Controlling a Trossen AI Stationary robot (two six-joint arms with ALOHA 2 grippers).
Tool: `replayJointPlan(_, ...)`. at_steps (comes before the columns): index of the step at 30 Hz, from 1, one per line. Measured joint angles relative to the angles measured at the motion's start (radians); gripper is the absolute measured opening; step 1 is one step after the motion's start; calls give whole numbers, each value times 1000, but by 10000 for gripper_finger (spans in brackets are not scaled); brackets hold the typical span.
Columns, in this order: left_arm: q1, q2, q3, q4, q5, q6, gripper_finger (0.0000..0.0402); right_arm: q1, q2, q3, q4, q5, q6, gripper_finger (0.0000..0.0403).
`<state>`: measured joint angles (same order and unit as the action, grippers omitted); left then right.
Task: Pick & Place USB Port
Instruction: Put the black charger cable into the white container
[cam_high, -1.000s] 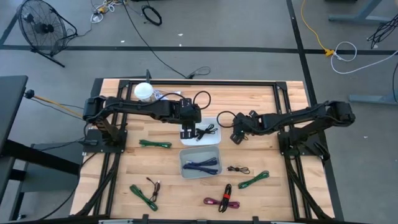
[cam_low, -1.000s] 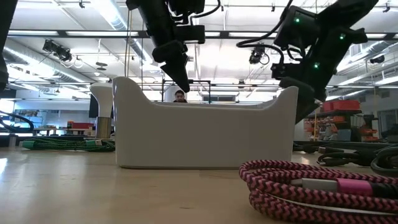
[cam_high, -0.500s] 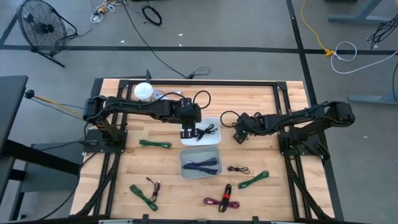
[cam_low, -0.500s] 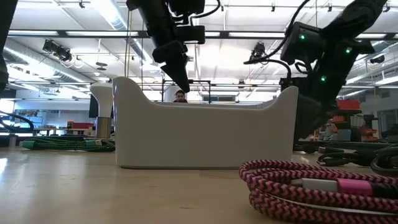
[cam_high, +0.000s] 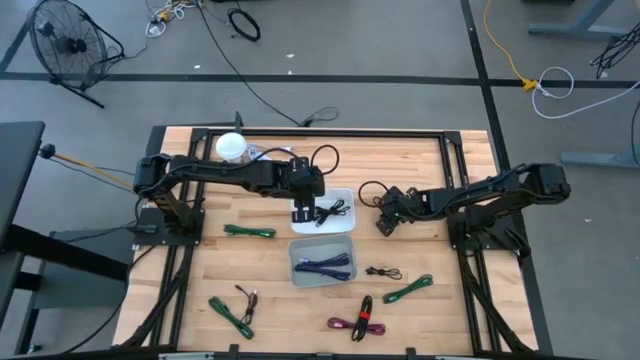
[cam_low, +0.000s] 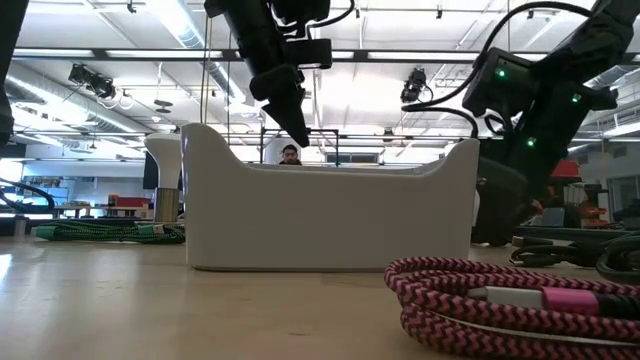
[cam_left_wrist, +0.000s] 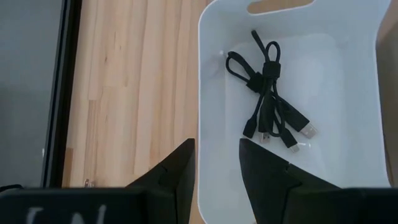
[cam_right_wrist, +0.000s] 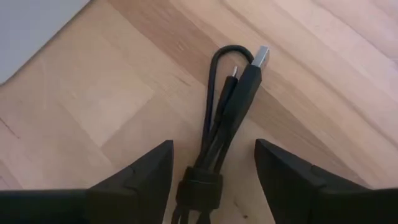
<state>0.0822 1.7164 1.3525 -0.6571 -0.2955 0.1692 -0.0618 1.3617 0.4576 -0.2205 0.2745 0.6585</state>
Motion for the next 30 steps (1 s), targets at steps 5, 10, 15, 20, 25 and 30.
replayJointPlan(5,0,0,0,6,0,0,131,0,0,-2,-1,5,-1,193)
replayJointPlan(10,0,0,0,6,0,0,131,-1,0,-2,-5,-7,-4,89)
replayJointPlan(15,0,0,0,6,0,0,131,-1,0,-2,-2,-19,-10,17)
replayJointPlan(20,0,0,0,11,0,0,131,0,1,37,-32,-62,-46,7)
replayJointPlan(25,0,0,0,14,0,-1,131,0,2,195,-154,-70,-176,4)
replayJointPlan(30,0,0,0,14,0,-1,131,0,1,399,-377,27,-302,2)
